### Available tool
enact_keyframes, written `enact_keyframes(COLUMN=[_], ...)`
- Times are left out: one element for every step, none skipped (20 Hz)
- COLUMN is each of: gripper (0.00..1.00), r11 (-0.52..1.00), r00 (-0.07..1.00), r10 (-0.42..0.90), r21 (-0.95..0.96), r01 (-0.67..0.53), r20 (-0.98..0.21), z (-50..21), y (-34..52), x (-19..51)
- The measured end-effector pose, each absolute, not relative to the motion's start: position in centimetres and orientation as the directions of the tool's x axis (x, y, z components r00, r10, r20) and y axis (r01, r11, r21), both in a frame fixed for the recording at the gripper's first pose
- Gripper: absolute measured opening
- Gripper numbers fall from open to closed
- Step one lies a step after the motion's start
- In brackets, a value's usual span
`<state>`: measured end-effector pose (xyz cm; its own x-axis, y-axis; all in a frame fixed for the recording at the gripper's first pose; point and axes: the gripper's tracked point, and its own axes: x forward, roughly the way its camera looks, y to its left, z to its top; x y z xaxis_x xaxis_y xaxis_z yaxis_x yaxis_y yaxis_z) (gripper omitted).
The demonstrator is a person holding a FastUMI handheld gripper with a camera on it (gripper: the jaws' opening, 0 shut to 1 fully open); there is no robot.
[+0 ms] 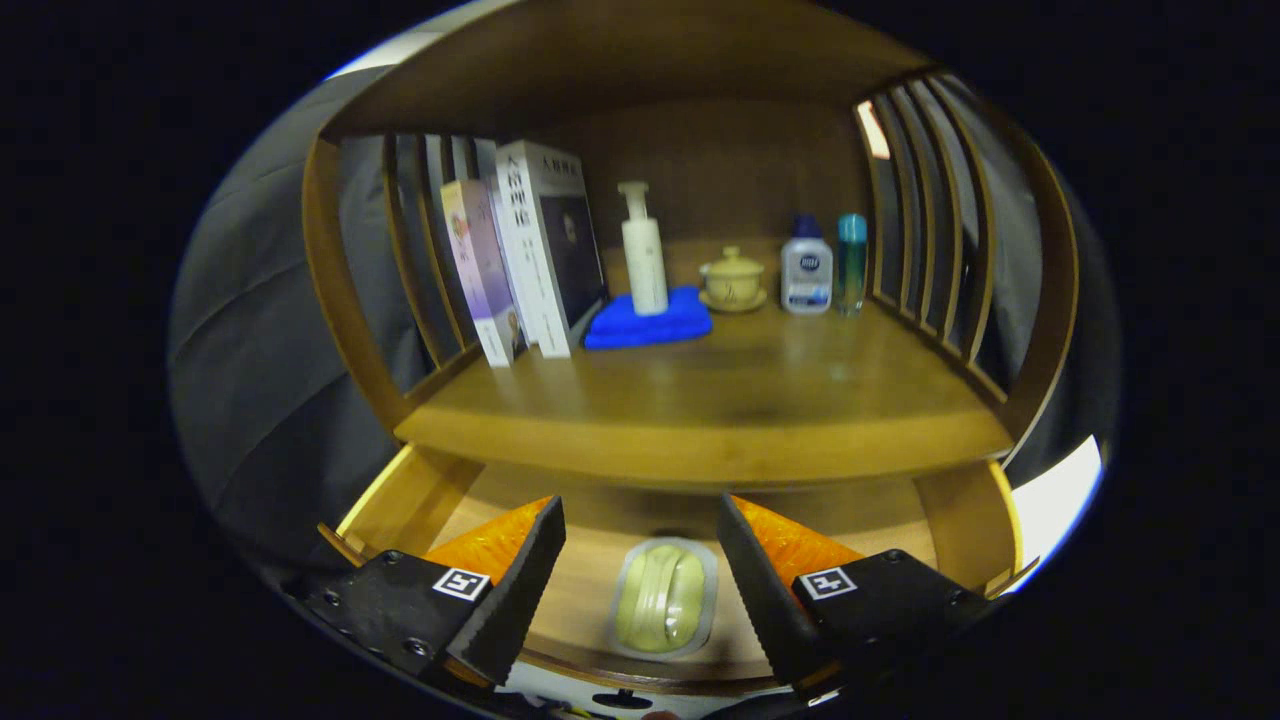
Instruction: Pull open the drawer, take out the items inside it, and place them on the countertop above the cabinet.
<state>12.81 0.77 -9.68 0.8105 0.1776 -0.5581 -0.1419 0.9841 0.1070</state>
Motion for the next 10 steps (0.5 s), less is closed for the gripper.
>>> enact_keyframes(gripper=[0.96, 0.96, 0.96, 0.96, 0.96, 0.96, 0.96, 0.96, 0.95, 0.93], r11=[0.986, 0.986, 0.987, 0.986, 0.984, 0.982, 0.981, 0.979, 0.979, 0.979], r00=[0.796, 0.781, 0.764, 0.746, 0.731, 0.71, 0.691, 0.678, 0.661, 0.65], r10=[0.169, 0.164, 0.161, 0.168, 0.179, 0.188, 0.194, 0.203, 0.203, 0.203], r21=[0.092, 0.084, 0.084, 0.099, 0.116, 0.127, 0.131, 0.134, 0.132, 0.136], r01=[-0.142, -0.143, -0.138, -0.136, -0.137, -0.138, -0.144, -0.154, -0.156, -0.153], r20=[-0.582, -0.602, -0.625, -0.645, -0.658, -0.679, -0.697, -0.707, -0.722, -0.733], z=[-10.3, -11.1, -11.6, -12.3, -12.4, -13.1, -13.5, -13.9, -14.6, -14.9], y=[0.4, 0.2, 0.1, 0.2, 0.3, 0.5, 0.5, 0.8, 0.9, 0.9], x=[12.7, 12.8, 12.8, 12.8, 12.7, 12.6, 12.4, 12.2, 12.2, 12.1])
